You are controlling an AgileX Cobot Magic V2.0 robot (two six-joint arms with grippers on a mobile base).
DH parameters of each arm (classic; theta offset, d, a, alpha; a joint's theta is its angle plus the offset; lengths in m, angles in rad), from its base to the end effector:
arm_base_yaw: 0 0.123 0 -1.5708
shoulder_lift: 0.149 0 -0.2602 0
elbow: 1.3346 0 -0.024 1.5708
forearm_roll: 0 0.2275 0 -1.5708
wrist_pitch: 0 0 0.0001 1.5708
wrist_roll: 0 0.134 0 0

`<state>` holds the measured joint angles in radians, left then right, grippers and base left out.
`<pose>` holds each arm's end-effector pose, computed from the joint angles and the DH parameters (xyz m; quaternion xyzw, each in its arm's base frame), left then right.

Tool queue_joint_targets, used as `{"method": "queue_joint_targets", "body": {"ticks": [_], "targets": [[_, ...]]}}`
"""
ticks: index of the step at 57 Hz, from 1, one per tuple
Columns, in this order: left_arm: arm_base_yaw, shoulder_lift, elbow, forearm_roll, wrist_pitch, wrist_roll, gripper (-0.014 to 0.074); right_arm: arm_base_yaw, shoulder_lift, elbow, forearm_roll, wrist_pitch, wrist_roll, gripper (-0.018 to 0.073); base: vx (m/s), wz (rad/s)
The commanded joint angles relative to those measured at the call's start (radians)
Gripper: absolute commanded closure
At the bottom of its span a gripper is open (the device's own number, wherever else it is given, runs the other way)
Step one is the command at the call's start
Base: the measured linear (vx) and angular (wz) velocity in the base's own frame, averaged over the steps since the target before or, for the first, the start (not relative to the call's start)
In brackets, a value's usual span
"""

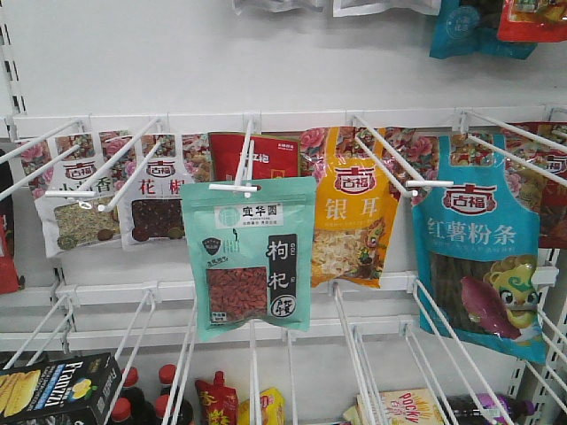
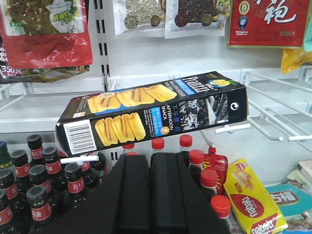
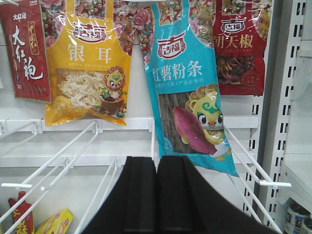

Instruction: Pick snacks and fruit into basket

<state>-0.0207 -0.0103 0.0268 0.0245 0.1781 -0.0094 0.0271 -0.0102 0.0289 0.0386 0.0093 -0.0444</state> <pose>0.1007 -0.0015 0.1845 0.0117 0.7439 -0.0004 0.6682 0.1014 0.0028 0.2063 -0.0114 0.6858 0.0079 0.7277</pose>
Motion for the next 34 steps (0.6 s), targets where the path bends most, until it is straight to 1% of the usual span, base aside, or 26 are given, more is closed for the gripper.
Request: {"method": "queue_joint_targets", "body": {"ticks": [1,34], "targets": [[0.0,-0.016,0.033,-0.003,-0.078,-0.009,0.0594,-0.004,-0.013,0.008,-0.004,-0.083,-0.006,0.0568,0.0,0.0],[0.0,-0.016,0.033,-0.003,-0.078,-0.009,0.0594,-0.004,-0.013,0.008,-0.004,-0.083,-0.006,0.0568,0.0,0.0]]}}
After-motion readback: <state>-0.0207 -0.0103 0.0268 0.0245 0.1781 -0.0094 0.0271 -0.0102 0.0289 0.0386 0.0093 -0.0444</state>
